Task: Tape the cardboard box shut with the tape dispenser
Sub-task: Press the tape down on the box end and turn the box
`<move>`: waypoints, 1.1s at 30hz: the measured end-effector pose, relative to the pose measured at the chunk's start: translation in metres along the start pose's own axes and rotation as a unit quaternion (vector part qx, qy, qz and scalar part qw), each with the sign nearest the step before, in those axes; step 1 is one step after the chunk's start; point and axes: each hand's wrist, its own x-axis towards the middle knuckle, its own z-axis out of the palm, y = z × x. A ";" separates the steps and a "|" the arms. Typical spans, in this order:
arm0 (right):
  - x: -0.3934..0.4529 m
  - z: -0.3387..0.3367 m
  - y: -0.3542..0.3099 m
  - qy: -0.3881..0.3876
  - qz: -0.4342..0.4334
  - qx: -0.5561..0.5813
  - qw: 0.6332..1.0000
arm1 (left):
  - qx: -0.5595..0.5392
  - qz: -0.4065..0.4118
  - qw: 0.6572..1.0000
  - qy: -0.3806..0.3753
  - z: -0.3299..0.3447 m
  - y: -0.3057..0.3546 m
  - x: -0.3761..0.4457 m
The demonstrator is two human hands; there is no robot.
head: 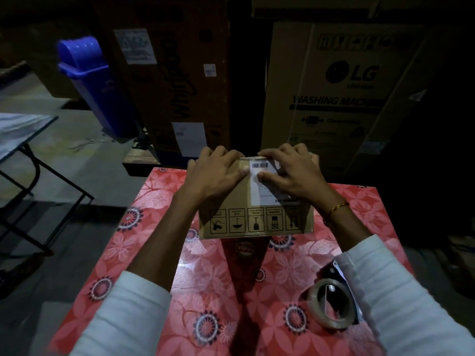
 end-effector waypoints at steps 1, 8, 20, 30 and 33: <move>0.000 0.001 -0.002 0.003 0.005 -0.004 1.000 | -0.001 -0.002 1.000 -0.002 0.000 0.000 0.000; 0.004 0.018 -0.024 0.130 0.085 -0.025 0.988 | 0.058 -0.079 0.986 0.137 0.016 0.024 -0.007; 0.006 0.012 -0.022 0.098 0.072 0.011 0.993 | 0.004 -0.064 0.983 0.171 0.019 0.019 -0.003; 0.008 0.018 -0.025 0.096 0.086 -0.009 0.992 | 0.043 -0.014 0.995 0.091 0.014 0.001 -0.002; 0.007 0.009 -0.014 0.043 0.048 0.000 0.998 | 0.037 -0.003 0.998 0.041 0.008 -0.003 0.001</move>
